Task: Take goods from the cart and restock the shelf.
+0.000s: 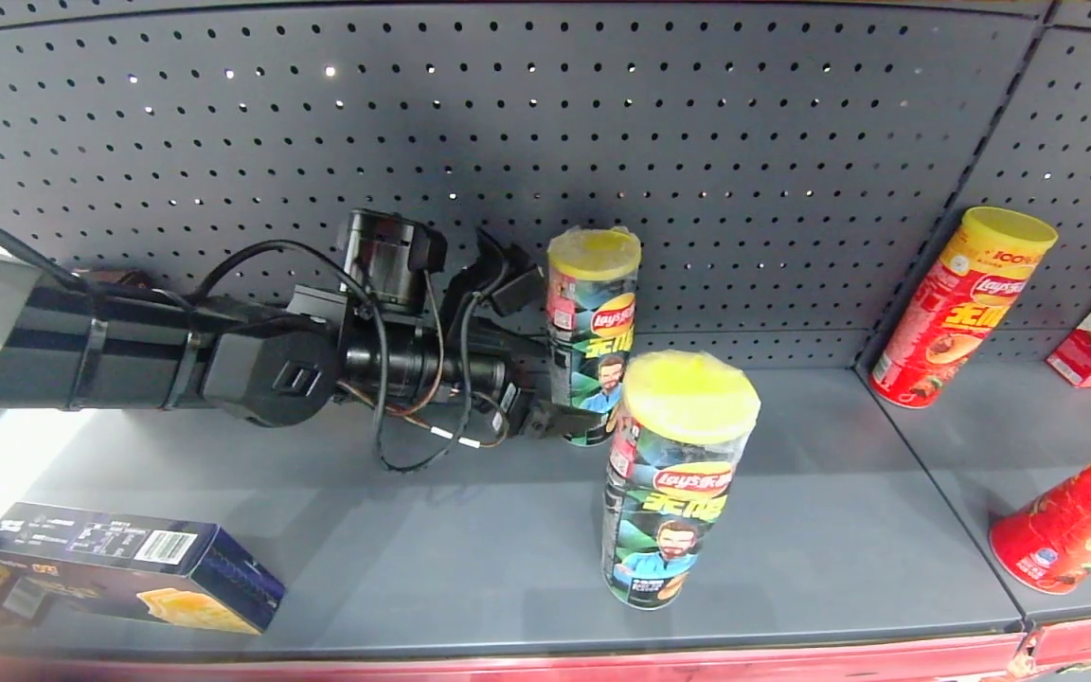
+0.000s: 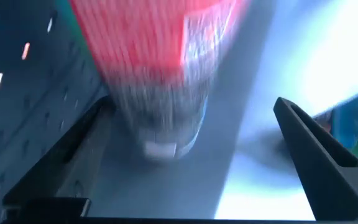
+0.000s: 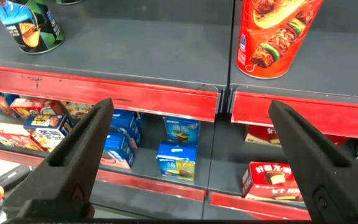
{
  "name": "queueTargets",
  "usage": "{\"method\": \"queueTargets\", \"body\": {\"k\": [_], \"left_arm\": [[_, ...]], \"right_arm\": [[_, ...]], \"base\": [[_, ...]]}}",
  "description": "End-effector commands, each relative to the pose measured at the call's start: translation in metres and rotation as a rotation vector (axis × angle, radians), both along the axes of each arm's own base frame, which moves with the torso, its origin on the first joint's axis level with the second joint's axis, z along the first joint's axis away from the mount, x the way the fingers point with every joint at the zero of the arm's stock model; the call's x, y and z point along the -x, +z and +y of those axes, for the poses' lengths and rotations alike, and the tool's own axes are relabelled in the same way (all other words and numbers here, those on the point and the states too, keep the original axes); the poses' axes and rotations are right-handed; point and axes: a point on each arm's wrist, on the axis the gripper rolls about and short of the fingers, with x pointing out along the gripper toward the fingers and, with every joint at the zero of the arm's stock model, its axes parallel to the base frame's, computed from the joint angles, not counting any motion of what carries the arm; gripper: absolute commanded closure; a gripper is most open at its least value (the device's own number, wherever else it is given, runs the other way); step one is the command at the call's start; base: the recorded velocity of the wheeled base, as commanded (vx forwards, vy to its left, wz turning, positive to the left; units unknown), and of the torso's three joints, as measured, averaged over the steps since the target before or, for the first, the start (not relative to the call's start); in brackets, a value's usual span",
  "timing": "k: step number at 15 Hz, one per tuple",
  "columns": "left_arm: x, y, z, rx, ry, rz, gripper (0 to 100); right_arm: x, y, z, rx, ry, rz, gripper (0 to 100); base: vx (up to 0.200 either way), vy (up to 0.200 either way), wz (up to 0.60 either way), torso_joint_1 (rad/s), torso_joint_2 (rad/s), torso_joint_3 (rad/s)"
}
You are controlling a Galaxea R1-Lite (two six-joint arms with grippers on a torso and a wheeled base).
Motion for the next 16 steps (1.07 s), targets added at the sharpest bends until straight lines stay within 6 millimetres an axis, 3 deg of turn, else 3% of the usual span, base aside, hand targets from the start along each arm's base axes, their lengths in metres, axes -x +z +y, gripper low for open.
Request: {"method": "queueTargets", "body": {"k": [1,16], "left_arm": [[0.005,0.006,0.001,-0.029,0.087,-0.027,0],[-0.006,0.01,0.015,-0.017,0.343,-0.036,0]], "right_arm": [[0.0,0.0,0.0,0.0,0.001,0.001,0],[0.0,0.0,0.0,0.0,0.001,0.001,0]], "base": [[0.0,0.0,0.0,0.0,0.0,0.0],[0.0,0.0,0.0,0.0,0.0,0.0]]}}
